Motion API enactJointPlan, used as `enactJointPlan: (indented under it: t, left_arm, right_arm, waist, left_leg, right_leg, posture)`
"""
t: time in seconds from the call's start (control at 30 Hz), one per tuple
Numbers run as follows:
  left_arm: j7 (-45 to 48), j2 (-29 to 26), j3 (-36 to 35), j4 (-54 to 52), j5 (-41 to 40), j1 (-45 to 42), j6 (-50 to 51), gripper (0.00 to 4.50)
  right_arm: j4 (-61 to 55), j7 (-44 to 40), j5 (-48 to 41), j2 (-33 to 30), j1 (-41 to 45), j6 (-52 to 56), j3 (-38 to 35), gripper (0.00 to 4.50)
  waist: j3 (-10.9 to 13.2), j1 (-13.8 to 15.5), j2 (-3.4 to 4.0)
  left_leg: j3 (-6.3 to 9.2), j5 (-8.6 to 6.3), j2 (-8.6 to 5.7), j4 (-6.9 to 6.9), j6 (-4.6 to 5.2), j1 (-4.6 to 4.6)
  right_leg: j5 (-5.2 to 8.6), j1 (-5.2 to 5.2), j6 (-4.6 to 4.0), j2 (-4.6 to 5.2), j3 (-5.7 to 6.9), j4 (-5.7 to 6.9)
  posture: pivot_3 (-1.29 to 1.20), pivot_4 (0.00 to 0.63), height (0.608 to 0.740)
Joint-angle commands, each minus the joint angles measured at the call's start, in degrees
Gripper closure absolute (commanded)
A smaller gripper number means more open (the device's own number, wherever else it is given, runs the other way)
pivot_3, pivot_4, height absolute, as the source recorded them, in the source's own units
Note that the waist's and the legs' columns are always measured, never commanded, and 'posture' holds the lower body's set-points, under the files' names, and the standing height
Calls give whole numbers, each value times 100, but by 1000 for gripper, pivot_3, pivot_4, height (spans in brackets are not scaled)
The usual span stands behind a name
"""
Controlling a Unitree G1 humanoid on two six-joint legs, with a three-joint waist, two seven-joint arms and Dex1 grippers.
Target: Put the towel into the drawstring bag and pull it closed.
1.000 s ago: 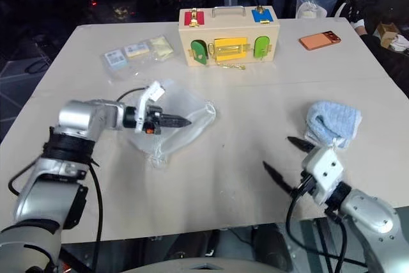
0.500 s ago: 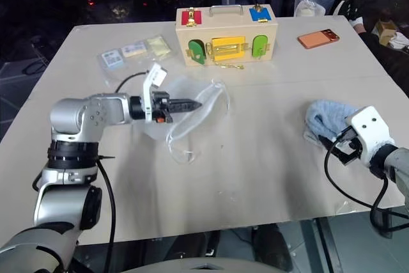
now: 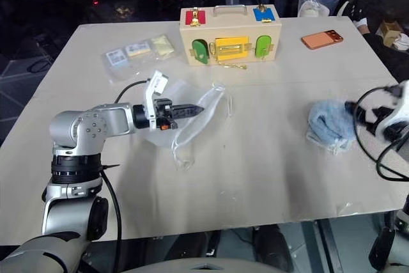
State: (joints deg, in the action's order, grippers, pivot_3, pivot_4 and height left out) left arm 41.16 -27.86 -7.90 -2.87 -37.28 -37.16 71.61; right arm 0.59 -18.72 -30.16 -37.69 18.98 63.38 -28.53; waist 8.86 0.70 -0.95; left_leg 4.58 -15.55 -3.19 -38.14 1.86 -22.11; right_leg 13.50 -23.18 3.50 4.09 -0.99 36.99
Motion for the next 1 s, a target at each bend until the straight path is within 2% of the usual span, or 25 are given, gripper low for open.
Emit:
enactJointPlan:
  t: [0.03, 0.23, 0.3, 0.37, 0.47, 0.5, 0.53, 0.6, 0.73, 0.77, 0.83, 0.9, 0.97, 1.0]
  left_arm:
    - [-274, 113, 193, -164, 155, 24, -272, 4455]
    - [-971, 578, 691, -151, 678, 317, -712, 4455]
    - [-1163, 864, 760, -183, 707, 421, -772, 4455]
    - [-1312, 1109, 727, -215, 682, 460, -801, 4455]
    - [-1404, 1228, 631, -116, 674, 407, -830, 4500]
    - [-1400, 1229, 581, -34, 665, 372, -874, 4500]
    - [-1385, 1222, 530, 78, 647, 331, -907, 4500]
    - [-1313, 1159, 524, 274, 681, 267, -1033, 4500]
    - [-1075, 1025, 605, 505, 664, 163, -1142, 4500]
    - [-1023, 1016, 608, 548, 636, 141, -1140, 4500]
    - [-966, 1000, 607, 662, 632, 88, -1153, 4500]
    - [-898, 960, 669, 766, 698, 44, -1215, 4500]
    - [-840, 936, 747, 867, 764, -11, -1279, 4500]
    - [-816, 945, 805, 902, 782, -42, -1274, 4500]
  right_arm:
    - [272, -438, 27, -118, 32, -105, 418, 0]
    - [695, -1056, 604, -426, -128, -651, 1647, 0]
    - [1200, -1167, 925, -331, 37, -1048, 2092, 0]
    - [1742, -1334, 1234, -224, 246, -1435, 2478, 0]
    - [2140, -1623, 1460, -140, 400, -1852, 2696, 799]
    - [2141, -1731, 1448, -119, 408, -1929, 2685, 1307]
    - [2121, -1806, 1496, -116, 385, -2130, 2698, 1573]
    - [2038, -1933, 1491, -84, 317, -2400, 2645, 2531]
    - [1805, -1995, 1177, 157, 190, -2823, 2143, 4202]
    - [1573, -2058, 975, 257, 140, -2933, 1919, 4430]
    - [669, -2274, 158, 541, -3, -2712, 1412, 4450]
    - [-337, -2365, -929, 852, -135, -2058, 1029, 4450]
    - [-1128, -2266, -1698, 1169, -223, -1646, 999, 4451]
    - [-1449, -2197, -1958, 1398, -255, -1567, 1117, 4451]
  waist:
    - [-1, -13, 2]
    - [-7, -102, -2]
    - [-18, -138, -17]
    - [-46, -179, -62]
    - [-73, -257, -106]
    - [-73, -276, -108]
    - [-73, -282, -108]
    - [-71, -277, -104]
    - [-71, -282, -104]
    - [-70, -282, -103]
    - [-54, -283, -80]
    - [-33, -291, -43]
    - [-27, -284, -3]
    - [-32, -280, 5]
  left_leg:
    - [-4, 0, 0, 0, 0, -1]
    - [-17, 0, 2, -1, 1, 6]
    - [-14, 0, 3, -1, 0, 6]
    - [-20, -1, 6, -1, 1, 34]
    - [-20, -10, 16, -4, 15, 61]
    - [-20, -14, 20, -4, 22, 70]
    - [-20, -16, 22, -4, 24, 84]
    - [-14, -19, 23, -2, 27, 145]
    - [-7, -18, 25, -3, 26, 153]
    - [-9, -18, 25, -4, 26, 151]
    - [-9, -17, 25, -3, 24, 138]
    - [-10, -17, 27, 7, 21, 121]
    - [-10, -12, 26, 12, 13, 94]
    - [-7, -4, 25, 13, 1, 52]
  right_leg:
    - [0, -3, 0, 0, -1, 1]
    - [-5, -5, 8, -4, -3, 5]
    - [-5, -3, 8, -3, -3, 5]
    - [-5, 22, 8, -5, -6, 1]
    - [-8, 57, 3, -12, -4, -14]
    - [-15, 67, -6, -16, -3, -16]
    - [-21, 81, -6, -18, -3, -17]
    - [-21, 142, -5, -19, 4, -22]
    - [-21, 151, -5, -40, 9, -22]
    - [-22, 147, -5, -41, 6, -22]
    - [-23, 136, -5, -38, 3, -22]
    - [-23, 107, -4, -24, -7, -18]
    - [-24, 78, -5, -21, -11, -12]
    - [-25, 28, -5, -17, -19, 0]
  posture:
    - [0, 150, 740]
    - [0, 150, 740]
    - [0, 150, 740]
    - [0, 150, 740]
    - [0, 150, 740]
    - [0, 150, 740]
    - [0, 150, 740]
    - [0, 150, 740]
    - [0, 150, 740]
    - [0, 150, 740]
    - [0, 150, 740]
    - [0, 150, 740]
    - [0, 150, 740]
    - [0, 150, 740]
